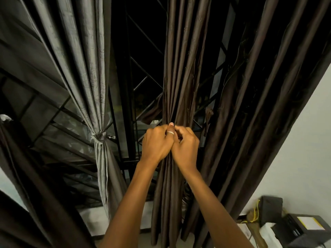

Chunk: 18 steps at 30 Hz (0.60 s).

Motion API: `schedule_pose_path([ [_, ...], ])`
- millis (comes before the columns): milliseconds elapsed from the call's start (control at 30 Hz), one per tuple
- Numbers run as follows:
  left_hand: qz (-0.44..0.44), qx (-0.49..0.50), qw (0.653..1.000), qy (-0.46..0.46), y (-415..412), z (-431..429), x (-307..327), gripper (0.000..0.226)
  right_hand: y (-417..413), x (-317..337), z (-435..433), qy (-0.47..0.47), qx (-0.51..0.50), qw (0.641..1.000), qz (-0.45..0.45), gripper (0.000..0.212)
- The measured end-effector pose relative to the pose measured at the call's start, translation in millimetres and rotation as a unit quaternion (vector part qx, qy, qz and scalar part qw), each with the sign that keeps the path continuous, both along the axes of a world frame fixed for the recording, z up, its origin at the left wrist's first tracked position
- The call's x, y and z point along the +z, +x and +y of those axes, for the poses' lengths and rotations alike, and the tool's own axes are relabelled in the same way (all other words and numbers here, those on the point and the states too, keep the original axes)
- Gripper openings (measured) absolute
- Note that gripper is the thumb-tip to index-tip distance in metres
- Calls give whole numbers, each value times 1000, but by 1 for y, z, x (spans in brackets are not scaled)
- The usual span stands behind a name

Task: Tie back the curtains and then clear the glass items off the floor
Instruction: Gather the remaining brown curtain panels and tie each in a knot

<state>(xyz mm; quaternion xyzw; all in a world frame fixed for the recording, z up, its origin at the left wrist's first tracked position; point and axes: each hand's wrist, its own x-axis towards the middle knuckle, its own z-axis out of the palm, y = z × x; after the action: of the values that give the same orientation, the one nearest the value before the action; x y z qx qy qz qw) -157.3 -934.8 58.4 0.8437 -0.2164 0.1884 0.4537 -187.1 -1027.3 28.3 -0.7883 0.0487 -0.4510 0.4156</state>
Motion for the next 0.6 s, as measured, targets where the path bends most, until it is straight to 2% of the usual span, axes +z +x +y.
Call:
schedule_pose_path([
  [167, 17, 34, 999, 2, -9, -10, 12, 70, -6, -3, -3, -12, -16, 1000, -10, 14],
  [400, 9, 80, 997, 11, -18, -15, 14, 52, -15, -5, -11, -20, 25, 999, -16, 23],
  [600, -14, 77, 996, 36, -32, -12, 19, 52, -27, -10, -11, -13, 50, 998, -26, 21],
])
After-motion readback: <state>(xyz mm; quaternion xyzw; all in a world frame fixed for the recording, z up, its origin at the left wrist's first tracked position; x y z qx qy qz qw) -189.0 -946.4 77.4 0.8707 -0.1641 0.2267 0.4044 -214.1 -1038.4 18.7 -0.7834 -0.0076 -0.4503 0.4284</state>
